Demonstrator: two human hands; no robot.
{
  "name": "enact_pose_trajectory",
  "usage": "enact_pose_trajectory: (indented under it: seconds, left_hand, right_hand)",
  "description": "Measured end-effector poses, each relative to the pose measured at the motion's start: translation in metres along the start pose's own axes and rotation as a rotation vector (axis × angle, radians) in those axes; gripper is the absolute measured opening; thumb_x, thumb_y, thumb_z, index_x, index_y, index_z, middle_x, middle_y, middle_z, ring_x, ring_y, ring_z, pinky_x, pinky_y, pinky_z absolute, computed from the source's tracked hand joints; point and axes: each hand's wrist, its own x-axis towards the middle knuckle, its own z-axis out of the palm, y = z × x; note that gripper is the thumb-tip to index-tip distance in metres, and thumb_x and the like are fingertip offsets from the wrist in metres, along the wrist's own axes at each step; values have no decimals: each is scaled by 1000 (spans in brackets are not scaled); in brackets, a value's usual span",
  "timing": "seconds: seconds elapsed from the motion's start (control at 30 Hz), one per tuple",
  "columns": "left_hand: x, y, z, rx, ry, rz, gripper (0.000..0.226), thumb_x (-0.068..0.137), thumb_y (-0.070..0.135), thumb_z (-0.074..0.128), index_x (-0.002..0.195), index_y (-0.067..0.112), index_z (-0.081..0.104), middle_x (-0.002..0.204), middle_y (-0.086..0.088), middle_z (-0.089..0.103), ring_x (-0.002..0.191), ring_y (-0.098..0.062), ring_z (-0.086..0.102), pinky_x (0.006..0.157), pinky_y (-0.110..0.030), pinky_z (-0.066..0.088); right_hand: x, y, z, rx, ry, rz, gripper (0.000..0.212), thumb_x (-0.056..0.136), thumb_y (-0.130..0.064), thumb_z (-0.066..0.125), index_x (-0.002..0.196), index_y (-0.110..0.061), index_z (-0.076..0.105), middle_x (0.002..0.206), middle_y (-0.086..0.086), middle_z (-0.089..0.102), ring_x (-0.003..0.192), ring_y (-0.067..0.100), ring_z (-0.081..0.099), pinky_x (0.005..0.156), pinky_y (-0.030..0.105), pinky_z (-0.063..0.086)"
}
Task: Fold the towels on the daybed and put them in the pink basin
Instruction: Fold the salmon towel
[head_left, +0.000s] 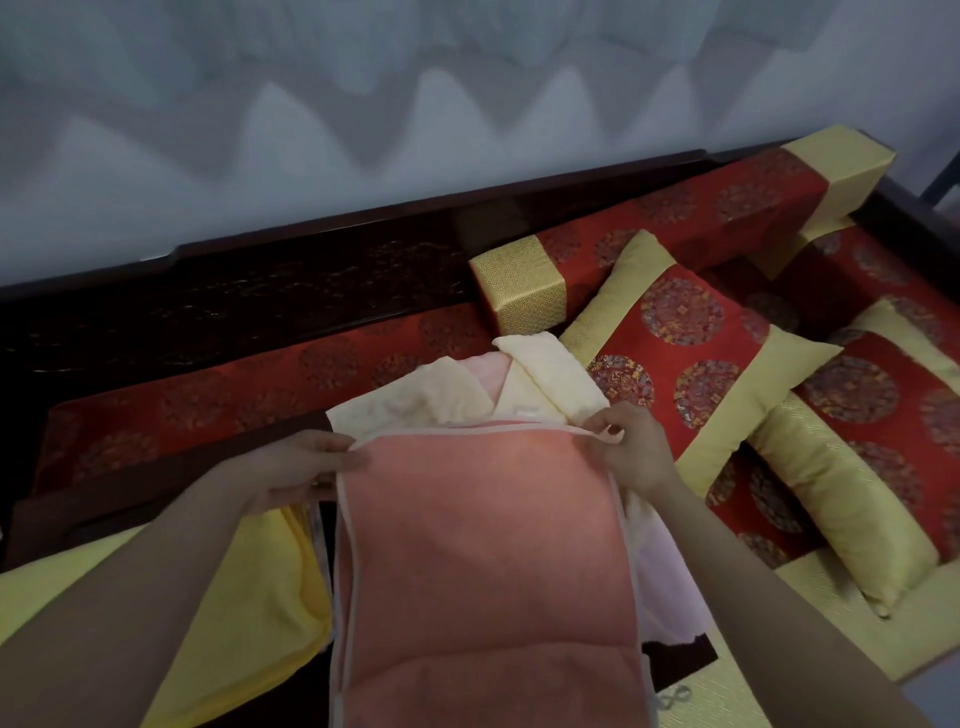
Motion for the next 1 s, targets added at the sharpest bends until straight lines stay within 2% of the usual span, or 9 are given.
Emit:
enact_pose_trajectory:
  seconds: [0.17,0.27,0.37,0.47,0.53,0.63,0.77,0.87,1.0]
  left_hand:
    - [32,-8,5,212,423,31,17,89,20,64,86,4,66,90,-10,61,79,-19,58,65,-26,45]
    - [41,-9,8,517,463,160,23,78,27,65,62,11,66,63,-3,58,62,-7,57,60,-31,41]
    - [51,-11,9,574,416,340,39,64,29,64,36,23,37,47,-4,31,53,-6,53,55,-28,44]
    - [48,-9,16,550,375,433,53,70,18,71,46,19,24,51,2,23,50,-6,49,61,-12,41]
    - [41,-7,20,529,361,341,46,77,9,74,51,12,37,55,3,48,67,12,60,60,-5,44]
    - [27,-6,14,512,283,268,45,81,13,73,50,12,41,56,14,60,92,14,61,53,-15,40]
    - [-7,9,0,379,282,335,36,79,30,72,47,19,60,49,6,51,50,-7,51,61,-28,39]
    - [-33,21,-5,169,380,425,18,83,27,68,69,18,73,67,7,69,66,-6,63,66,-19,49]
    - [-47,24,-7,287,445,476,17,84,23,68,101,23,68,79,0,66,69,-3,62,68,-17,48]
  right_hand:
    - [11,0,18,-41,-84,-59,14,79,-21,75,89,-13,76,104,4,66,102,24,55,87,27,35]
    - [13,-6,29,-60,-163,-110,13,81,-25,73,85,-13,77,107,3,67,102,22,57,89,29,40]
    - [17,-6,34,-176,-231,-152,14,82,-28,70,84,-16,76,107,0,65,103,22,56,88,37,46]
    - [20,-9,32,-256,-268,-168,14,81,-26,70,87,-15,77,95,2,59,99,26,55,83,39,47]
    - [18,-12,29,-246,-250,-189,14,83,-25,69,88,-14,77,87,1,55,94,27,54,79,36,45]
    - [13,-16,18,-168,-113,-193,12,83,-24,70,88,-16,78,87,6,63,87,24,55,74,33,43]
    - [5,-19,-7,-36,73,-213,21,79,-12,74,99,-17,74,78,4,63,73,21,56,69,34,45]
    - [2,-26,-29,56,124,-194,30,80,-9,72,110,-13,70,78,8,64,70,18,54,70,30,44]
    - [-4,-37,-44,11,103,-292,3,82,-13,71,84,-12,73,74,2,60,72,1,48,66,29,36]
